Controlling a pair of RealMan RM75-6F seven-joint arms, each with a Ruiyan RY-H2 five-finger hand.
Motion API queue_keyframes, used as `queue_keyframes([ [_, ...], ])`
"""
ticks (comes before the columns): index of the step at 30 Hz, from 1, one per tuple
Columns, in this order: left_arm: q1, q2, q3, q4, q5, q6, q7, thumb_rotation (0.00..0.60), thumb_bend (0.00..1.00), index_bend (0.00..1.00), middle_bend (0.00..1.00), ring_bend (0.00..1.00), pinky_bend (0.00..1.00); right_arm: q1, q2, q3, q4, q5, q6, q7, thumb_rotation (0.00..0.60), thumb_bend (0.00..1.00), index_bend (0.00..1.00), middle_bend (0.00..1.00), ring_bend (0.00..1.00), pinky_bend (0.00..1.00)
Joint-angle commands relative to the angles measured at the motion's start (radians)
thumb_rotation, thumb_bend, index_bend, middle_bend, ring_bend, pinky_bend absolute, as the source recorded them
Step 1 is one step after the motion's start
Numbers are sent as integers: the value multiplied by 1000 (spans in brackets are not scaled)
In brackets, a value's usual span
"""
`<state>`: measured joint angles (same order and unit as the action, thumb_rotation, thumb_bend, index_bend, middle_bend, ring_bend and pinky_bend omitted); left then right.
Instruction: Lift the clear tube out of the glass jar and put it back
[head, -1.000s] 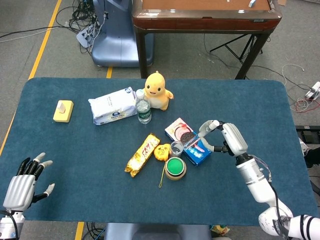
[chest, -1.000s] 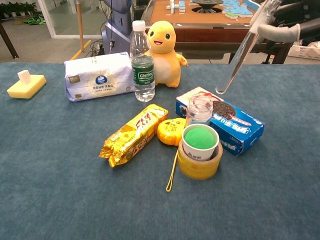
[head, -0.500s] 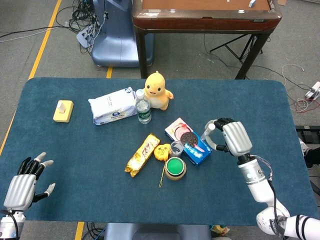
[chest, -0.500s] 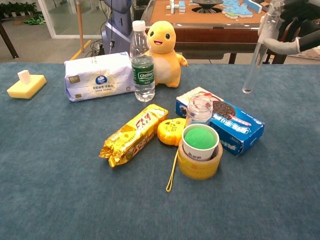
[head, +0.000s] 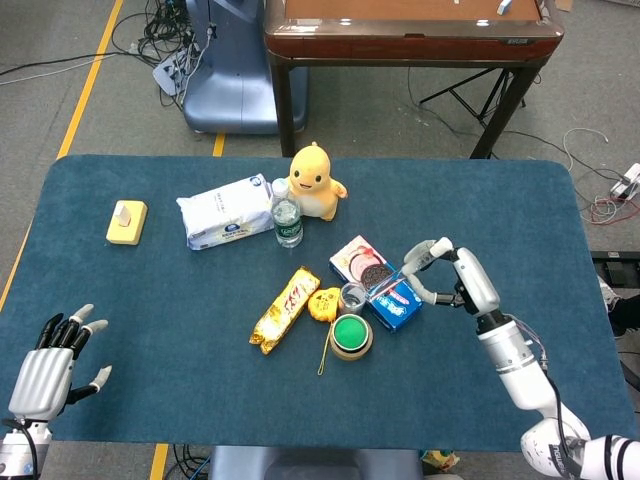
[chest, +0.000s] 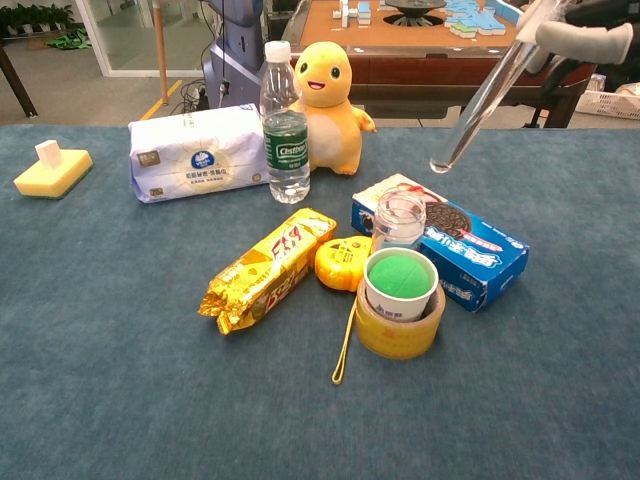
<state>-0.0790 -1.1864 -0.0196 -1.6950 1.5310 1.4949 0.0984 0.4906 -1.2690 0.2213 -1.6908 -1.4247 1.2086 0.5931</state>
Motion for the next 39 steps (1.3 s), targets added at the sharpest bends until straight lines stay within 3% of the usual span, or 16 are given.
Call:
queue_keyframes([
  [1,-1,-1,-1,1,3,0,-1,600,286,234,89,141,36,-9,-78,0,117,-45,107,-363,600,604,687,573,457,452],
  [6,-7,-3,0,7,19,2,-15,600,286,234,89,141,36,-15,-106,-1,139,-52,140,-411,600,605,687,573,457,452],
  [19,-18,-5,5,14,45,1,-24,600,286,234,89,141,36,-10,32,-26,-70,-23,-26,-30,600,605,687,573,461,452],
  [21,-17,-5,6,14,42,0,-23,600,286,234,89,141,36,-13,32,-25,-54,-30,-12,-60,600,605,687,573,461,452],
  [27,-15,-3,7,12,32,-3,-20,600,286,234,89,141,36,-26,-58,-14,76,-63,116,-361,600,604,687,573,461,452],
  [31,-16,-3,7,9,30,-5,-17,600,286,234,89,141,36,-27,-97,-11,116,-78,154,-428,600,604,687,573,461,452],
  [33,-16,-3,7,9,29,-5,-17,600,286,234,89,141,36,-27,-95,-13,99,-71,143,-397,600,604,687,573,461,452],
  [39,-15,-2,8,9,27,-3,-19,600,286,234,89,141,36,-18,-34,-13,-28,-24,40,-143,600,605,687,573,465,452],
])
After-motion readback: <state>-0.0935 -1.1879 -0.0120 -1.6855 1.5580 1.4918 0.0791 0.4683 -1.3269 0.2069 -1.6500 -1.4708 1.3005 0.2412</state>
